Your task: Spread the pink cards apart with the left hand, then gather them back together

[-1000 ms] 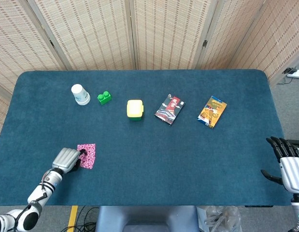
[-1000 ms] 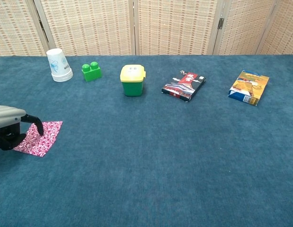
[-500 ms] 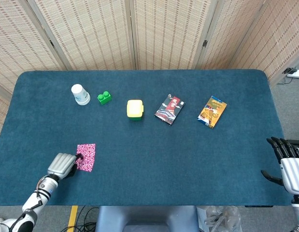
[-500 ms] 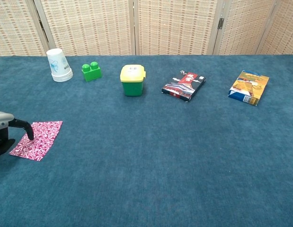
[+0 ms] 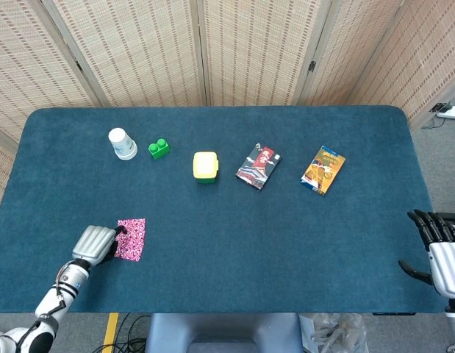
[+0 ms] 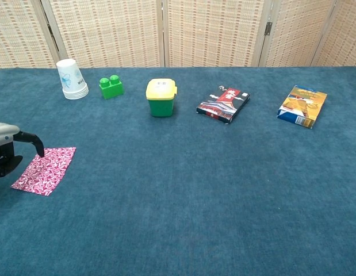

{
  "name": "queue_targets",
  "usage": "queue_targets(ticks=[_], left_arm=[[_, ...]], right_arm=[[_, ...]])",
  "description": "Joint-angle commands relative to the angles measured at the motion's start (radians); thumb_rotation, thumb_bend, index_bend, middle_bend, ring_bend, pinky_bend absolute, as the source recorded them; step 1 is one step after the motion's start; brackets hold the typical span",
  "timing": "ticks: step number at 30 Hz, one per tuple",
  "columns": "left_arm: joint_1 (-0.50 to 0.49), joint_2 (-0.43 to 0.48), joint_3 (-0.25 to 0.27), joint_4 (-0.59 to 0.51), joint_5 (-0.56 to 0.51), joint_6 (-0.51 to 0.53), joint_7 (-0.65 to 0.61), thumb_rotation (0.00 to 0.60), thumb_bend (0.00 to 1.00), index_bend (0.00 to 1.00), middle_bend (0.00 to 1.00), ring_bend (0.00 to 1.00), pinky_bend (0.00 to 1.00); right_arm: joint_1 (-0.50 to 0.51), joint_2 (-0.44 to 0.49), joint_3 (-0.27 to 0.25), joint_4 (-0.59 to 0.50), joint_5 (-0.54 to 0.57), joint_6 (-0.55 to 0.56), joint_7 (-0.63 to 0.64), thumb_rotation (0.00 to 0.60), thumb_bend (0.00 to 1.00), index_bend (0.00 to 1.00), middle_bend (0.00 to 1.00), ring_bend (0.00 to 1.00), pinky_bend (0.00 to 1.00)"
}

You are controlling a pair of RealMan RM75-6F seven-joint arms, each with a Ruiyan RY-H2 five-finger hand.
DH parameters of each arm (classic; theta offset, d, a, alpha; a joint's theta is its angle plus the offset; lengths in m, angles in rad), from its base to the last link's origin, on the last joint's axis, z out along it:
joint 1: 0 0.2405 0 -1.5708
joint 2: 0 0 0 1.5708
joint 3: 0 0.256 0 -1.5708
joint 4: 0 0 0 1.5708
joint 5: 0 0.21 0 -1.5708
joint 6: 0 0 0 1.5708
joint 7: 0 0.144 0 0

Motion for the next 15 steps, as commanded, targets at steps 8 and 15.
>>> queue_targets(ticks=[8,15], left_arm=[[-0.019,-0.033,-0.003,0.045,-0.057,-0.05,0.021,0.6,0.7,0.33,1.0,1.0,1.0],[-0.029,-0.049,-0.001,0.023,-0.049,-0.054,0.033,0.6,0.7,0.33,1.0,1.0,1.0]], right_arm=[[-0.005,0.002,0.0,0.002,0.002,0.004,0.002,0.6,0.18,0.11,0.14,0.1,0.16],[-0.008,0.001,0.0,0.007,0.006,0.003,0.008,0.6,0.18,0.11,0.14,0.1,0.16]])
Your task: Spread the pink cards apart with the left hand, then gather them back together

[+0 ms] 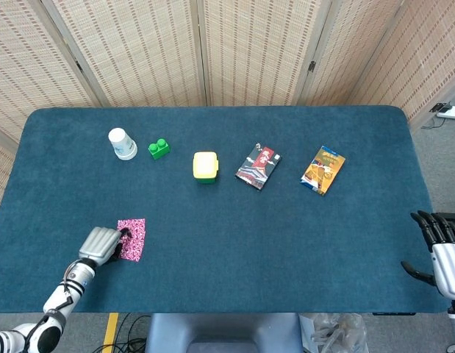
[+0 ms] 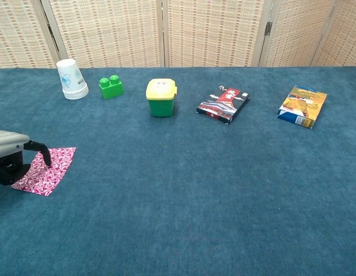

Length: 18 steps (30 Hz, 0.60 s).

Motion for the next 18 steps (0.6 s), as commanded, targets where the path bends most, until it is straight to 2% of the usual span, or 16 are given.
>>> queue_targets(ticks=[1,10,18], left_arm=[[-0.007,-0.011,-0.001,-0.009,0.004,-0.004,0.006,0.6,0.7,0.33,1.0,1.0,1.0],[-0.03,-0.04,-0.003,-0.065,0.01,0.002,0.048,0.6,0.7,0.33,1.0,1.0,1.0],[-0.029,-0.01,-0.022,-0.091,-0.009,0.043,0.059,0.6,0.7,0.33,1.0,1.0,1.0]], right_arm=[[-0.001,-0.001,0.0,0.002,0.001,0.0,0.002,0.6,0.18,0.11,0.14,0.1,0.16],[-0.005,0.0,0.002,0.011,0.003,0.003,0.013,0.6,0.18,0.11,0.14,0.1,0.16],[-0.004,-0.001,0.003,0.019,0.002,0.0,0.023,0.6,0.18,0.11,0.14,0.1,0.16]])
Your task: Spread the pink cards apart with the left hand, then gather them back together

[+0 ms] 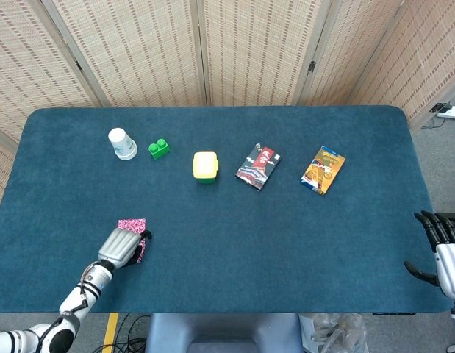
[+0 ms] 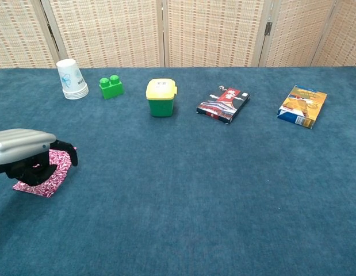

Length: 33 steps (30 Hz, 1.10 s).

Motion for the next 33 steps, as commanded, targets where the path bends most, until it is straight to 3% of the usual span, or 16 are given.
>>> queue_targets(ticks=[1,12,21,33], left_arm=[[0.006,0.021,-0.008,0.0,-0.017,0.014,-0.006,0.6,0.7,0.33,1.0,1.0,1.0],[0.033,0.069,0.008,0.04,-0.075,0.01,-0.03,0.6,0.7,0.33,1.0,1.0,1.0],[0.037,0.043,0.024,0.083,-0.085,-0.018,-0.039,0.6,0.7,0.33,1.0,1.0,1.0],[0.023,0.018,0.023,0.056,-0.061,-0.021,-0.026,0.6,0.7,0.33,1.0,1.0,1.0]], right_arm=[[0.0,-0.001,0.0,0.002,0.0,-0.001,0.002,0.6,0.18,0.11,0.14,0.1,0.16],[0.006,-0.004,0.002,0.0,-0.002,-0.009,-0.003,0.6,0.18,0.11,0.14,0.11,0.16],[0.007,-0.001,0.0,-0.011,-0.009,-0.006,-0.013,0.6,0.18,0.11,0.15,0.11,0.16],[-0.002,0.001,-0.002,-0.01,-0.008,0.004,-0.01,0.6,0.18,0.11,0.15,0.11,0.18]])
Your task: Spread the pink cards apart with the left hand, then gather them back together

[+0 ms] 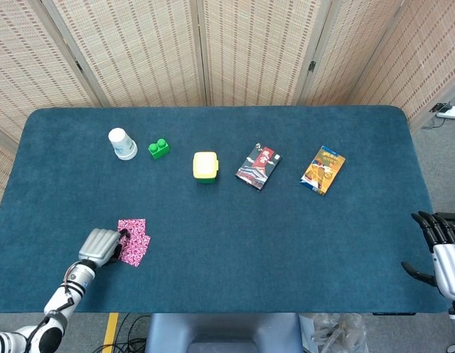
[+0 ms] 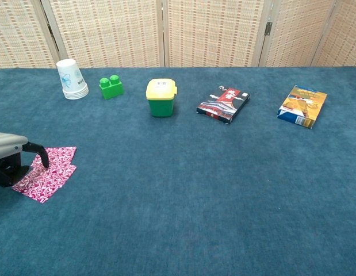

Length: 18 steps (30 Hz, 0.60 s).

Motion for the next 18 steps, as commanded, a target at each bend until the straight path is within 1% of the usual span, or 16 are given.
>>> queue_targets(ticks=[1,10,14,18], left_arm=[[-0.005,-0.007,-0.003,-0.008,0.002,0.001,0.006,0.6,0.7,0.33,1.0,1.0,1.0],[-0.02,-0.019,0.001,-0.053,-0.001,0.0,0.037,0.6,0.7,0.33,1.0,1.0,1.0],[-0.029,-0.019,0.007,-0.088,0.017,0.002,0.054,0.6,0.7,0.33,1.0,1.0,1.0],[-0.029,-0.009,0.001,-0.122,0.044,0.028,0.053,0.6,0.7,0.33,1.0,1.0,1.0]], right_arm=[[-0.001,0.001,0.001,0.001,0.001,0.002,0.002,0.6,0.18,0.11,0.15,0.11,0.18],[-0.008,-0.001,0.001,0.013,0.005,0.009,0.016,0.6,0.18,0.11,0.15,0.11,0.18],[-0.007,-0.004,0.001,0.018,0.001,0.007,0.02,0.6,0.18,0.11,0.15,0.11,0.18],[-0.007,-0.005,0.002,0.02,0.001,0.009,0.023,0.6,0.18,0.11,0.15,0.11,0.18]])
